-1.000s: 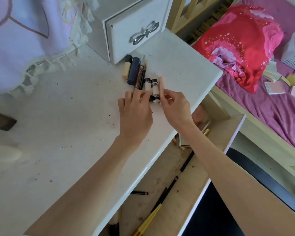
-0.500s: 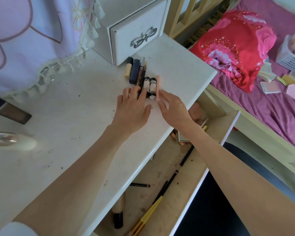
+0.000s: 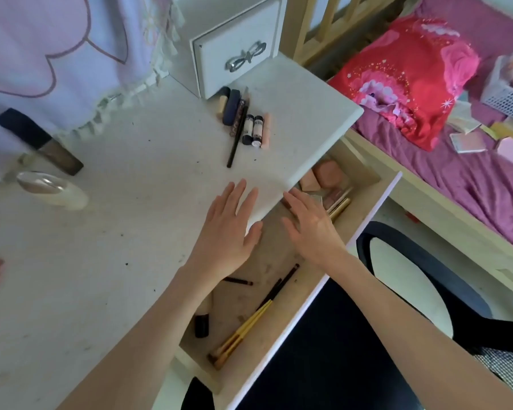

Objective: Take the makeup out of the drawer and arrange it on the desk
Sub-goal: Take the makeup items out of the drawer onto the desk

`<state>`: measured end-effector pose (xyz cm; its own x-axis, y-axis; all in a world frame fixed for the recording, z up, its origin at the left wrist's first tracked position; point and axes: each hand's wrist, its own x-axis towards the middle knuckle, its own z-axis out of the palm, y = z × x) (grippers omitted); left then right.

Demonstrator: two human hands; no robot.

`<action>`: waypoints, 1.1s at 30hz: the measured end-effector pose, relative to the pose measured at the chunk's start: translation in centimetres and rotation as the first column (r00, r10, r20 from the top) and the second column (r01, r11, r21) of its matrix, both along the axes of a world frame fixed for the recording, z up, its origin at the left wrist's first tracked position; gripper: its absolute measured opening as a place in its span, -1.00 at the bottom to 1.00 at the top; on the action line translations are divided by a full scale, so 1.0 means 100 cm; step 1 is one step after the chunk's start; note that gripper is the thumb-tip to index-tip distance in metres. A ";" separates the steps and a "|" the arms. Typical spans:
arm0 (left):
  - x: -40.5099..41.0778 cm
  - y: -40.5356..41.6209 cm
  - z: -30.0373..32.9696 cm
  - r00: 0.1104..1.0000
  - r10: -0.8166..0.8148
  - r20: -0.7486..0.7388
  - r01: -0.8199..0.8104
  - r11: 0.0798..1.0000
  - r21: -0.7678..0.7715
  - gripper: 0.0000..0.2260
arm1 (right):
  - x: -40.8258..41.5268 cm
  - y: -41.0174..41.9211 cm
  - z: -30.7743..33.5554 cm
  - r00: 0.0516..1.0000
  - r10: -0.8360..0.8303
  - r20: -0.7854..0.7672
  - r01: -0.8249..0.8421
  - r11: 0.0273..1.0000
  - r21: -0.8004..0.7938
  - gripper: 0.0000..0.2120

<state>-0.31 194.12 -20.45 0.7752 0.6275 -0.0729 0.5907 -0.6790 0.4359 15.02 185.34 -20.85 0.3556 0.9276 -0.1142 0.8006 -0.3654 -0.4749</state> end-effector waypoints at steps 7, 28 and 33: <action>-0.042 -0.092 -0.037 0.999 -0.042 0.031 0.042 0.999 0.007 -0.63 | -0.010 -0.057 -0.044 0.963 0.269 -0.005 -0.250 0.888 -0.386 -0.65; -0.055 -0.128 -0.140 0.902 0.089 -0.422 -0.359 0.699 -0.619 -0.76 | -0.035 -0.022 -0.110 0.708 0.706 -0.032 -0.416 0.379 -0.827 -0.62; -0.058 -0.123 -0.135 0.904 0.049 -0.426 -0.352 0.650 -0.673 -0.76 | -0.034 -0.016 -0.109 0.738 0.670 -0.087 -0.443 0.382 -0.811 -0.79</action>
